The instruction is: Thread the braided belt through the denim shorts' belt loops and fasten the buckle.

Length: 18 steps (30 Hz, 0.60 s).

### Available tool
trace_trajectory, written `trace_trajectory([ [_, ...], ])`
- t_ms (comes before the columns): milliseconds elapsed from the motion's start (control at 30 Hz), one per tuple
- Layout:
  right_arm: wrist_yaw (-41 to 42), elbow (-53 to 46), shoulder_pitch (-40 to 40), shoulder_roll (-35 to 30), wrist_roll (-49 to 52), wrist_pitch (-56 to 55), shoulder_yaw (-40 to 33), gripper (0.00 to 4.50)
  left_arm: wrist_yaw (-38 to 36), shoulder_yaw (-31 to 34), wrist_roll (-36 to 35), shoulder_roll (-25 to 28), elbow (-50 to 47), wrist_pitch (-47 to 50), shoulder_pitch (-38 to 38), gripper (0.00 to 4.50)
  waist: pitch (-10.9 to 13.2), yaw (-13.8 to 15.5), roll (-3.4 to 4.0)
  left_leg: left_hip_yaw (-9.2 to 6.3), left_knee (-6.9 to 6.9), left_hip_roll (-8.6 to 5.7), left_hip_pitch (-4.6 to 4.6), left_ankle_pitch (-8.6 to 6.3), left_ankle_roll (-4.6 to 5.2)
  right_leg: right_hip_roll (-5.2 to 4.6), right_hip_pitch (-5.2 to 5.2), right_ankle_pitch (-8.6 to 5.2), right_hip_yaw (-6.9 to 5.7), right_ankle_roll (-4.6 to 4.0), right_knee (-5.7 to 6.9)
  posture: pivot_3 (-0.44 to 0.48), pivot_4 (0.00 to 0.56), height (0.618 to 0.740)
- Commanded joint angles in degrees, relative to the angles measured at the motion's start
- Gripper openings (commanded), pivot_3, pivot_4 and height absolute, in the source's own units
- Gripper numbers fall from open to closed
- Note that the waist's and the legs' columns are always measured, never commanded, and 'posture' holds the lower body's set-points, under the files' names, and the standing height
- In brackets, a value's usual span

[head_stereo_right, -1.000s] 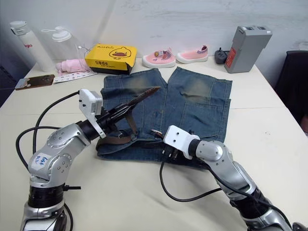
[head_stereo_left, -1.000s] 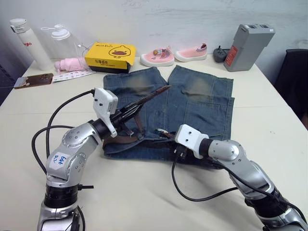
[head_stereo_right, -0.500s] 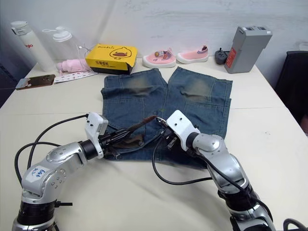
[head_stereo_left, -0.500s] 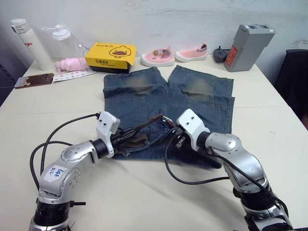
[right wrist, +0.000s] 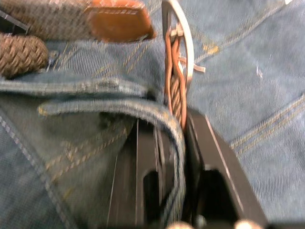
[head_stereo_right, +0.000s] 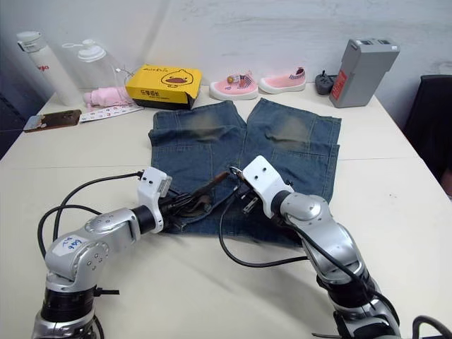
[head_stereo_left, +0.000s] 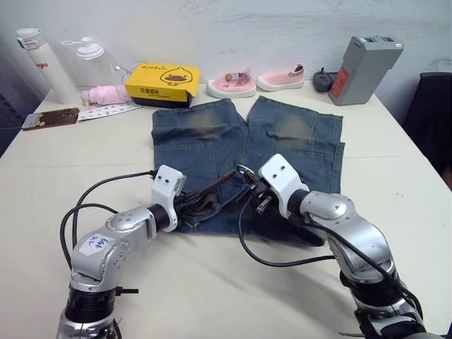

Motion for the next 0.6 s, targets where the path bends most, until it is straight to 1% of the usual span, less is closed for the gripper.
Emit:
trace_trajectory([
  [33, -1.49, -3.31, -1.23, 0.60, 0.71, 0.67, 0.13, 0.01, 0.85, -1.21, 0.00, -1.80, 0.09, 1.26, -1.40, 0.00, 0.00, 0.00, 0.00, -0.01, 0.00, 0.00, 0.00, 0.00, 0.00, 0.00, 0.00, 0.00, 0.00, 0.00, 0.00, 0.000, 0.150, 0.624],
  [300, -1.62, -4.10, -1.63, -0.03, 1.11, 1.20, 2.43, 0.01, 1.25, -2.83, 0.96, -3.66, 1.67, 1.62, -3.27, 0.00, -0.01, -0.10, -0.01, 0.01, 0.00, 0.00, 0.00, 0.00, 0.00, -0.01, 0.00, 0.00, 0.00, 0.01, 0.00, 0.000, 0.150, 0.624],
  [400, -1.07, -4.37, -1.71, -1.24, 1.04, 0.93, 3.92, 0.01, 1.41, -3.21, 1.51, -4.51, 2.78, 1.15, -4.51, 0.00, -0.01, -0.07, -0.01, 0.01, 0.00, -0.01, 0.00, 0.00, 0.00, -0.02, 0.00, 0.00, 0.00, 0.01, 0.00, 0.000, 0.150, 0.624],
  [533, 0.17, -4.00, -2.20, -3.29, 1.29, 0.07, 7.18, 0.01, 0.30, -5.79, 2.34, -6.15, 4.28, -0.36, -7.70, 0.00, -0.01, 0.16, -0.02, 0.00, 0.01, -0.08, 0.00, 0.03, 0.03, -0.06, 0.04, 0.01, 0.00, 0.01, -0.02, 0.000, 0.150, 0.624],
  [600, 0.66, -3.45, -2.77, -3.89, 1.34, -0.49, 8.63, 0.01, -1.34, -8.76, 3.01, -5.94, 4.66, -1.28, -8.84, 0.00, -0.02, 0.14, -0.03, 0.01, 0.01, -0.08, -0.01, 0.04, 0.03, -0.08, 0.03, 0.01, 0.00, 0.01, -0.04, 0.000, 0.150, 0.624],
])
